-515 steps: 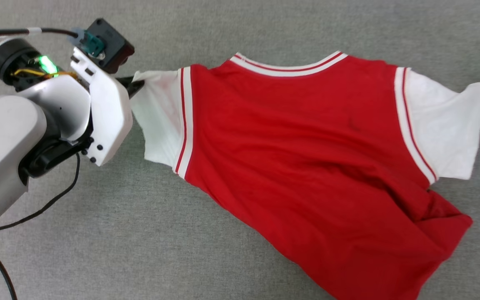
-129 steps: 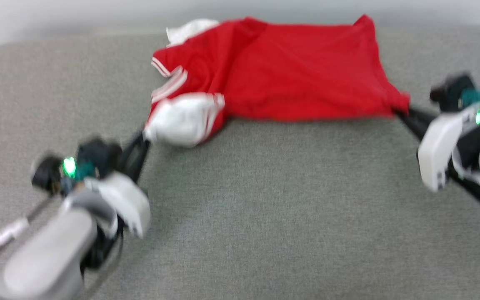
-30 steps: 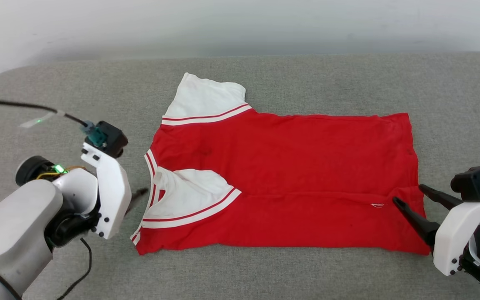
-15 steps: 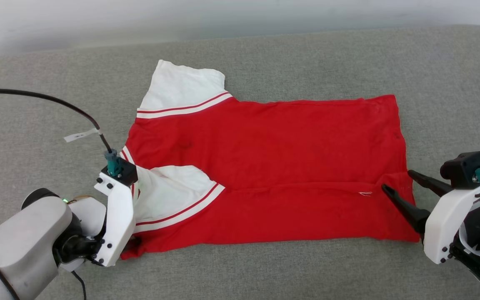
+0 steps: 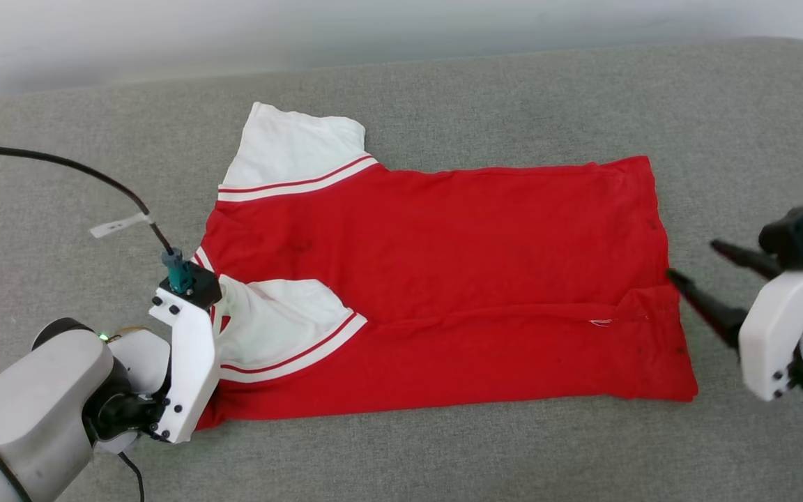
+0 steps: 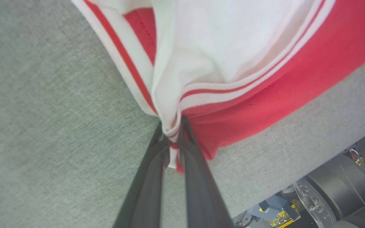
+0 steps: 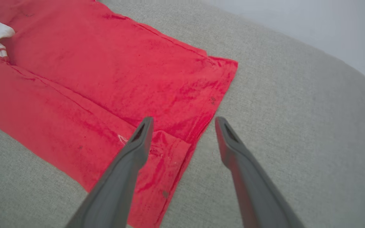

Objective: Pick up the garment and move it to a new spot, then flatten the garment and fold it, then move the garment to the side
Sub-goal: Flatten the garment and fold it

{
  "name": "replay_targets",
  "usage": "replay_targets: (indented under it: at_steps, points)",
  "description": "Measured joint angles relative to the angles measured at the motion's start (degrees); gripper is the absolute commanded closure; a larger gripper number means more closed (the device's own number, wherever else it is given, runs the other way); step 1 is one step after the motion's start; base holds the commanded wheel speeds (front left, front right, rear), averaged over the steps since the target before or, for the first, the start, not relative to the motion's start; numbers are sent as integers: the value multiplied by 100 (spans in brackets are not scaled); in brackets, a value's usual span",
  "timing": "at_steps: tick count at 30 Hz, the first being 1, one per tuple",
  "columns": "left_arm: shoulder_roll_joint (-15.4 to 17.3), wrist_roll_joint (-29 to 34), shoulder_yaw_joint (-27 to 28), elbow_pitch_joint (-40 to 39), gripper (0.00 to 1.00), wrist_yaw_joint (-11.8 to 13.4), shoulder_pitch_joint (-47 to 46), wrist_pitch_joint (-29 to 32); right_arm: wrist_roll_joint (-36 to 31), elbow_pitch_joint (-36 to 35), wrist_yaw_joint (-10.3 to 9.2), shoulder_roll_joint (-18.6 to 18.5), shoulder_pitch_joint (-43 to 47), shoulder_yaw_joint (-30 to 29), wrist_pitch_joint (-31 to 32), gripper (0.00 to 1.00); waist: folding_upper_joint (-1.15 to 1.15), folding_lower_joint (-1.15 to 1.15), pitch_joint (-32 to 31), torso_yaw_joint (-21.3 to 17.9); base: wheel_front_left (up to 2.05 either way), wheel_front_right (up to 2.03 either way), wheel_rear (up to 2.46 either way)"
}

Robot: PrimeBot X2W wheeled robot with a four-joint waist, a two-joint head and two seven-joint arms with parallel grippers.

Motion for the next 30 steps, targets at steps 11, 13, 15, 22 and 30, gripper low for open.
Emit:
replay_targets:
  at_steps: [11, 13, 15, 22, 30]
  points:
    - [193, 32, 16, -595, 100, -46, -3, -192, 650, -333, 0, -1027, -754, 759, 1704, 0, 0, 0, -136, 184, 0, 0, 0]
    - [203, 46, -3, -749, 100, -46, -3, -186, 910, -333, 0, -1167, -786, 935, 2176, 0, 0, 0, -124, 225, 0, 0, 0]
    - [218, 68, -4, -873, 100, -43, -2, -186, 1115, -335, 0, -1249, -797, 1114, 2572, 0, 0, 0, -99, 258, 0, 0, 0]
    - [177, 127, 2, -1109, 100, 47, -24, -218, 1494, 305, 0, -804, -681, 1240, 2870, 0, 0, 0, 81, 353, 0, 0, 0]
    - [122, 192, -27, -1059, 100, 49, -58, -304, 1529, 965, -1, -318, -504, 1448, 2613, 0, 0, 0, 253, 427, 0, 0, 0]
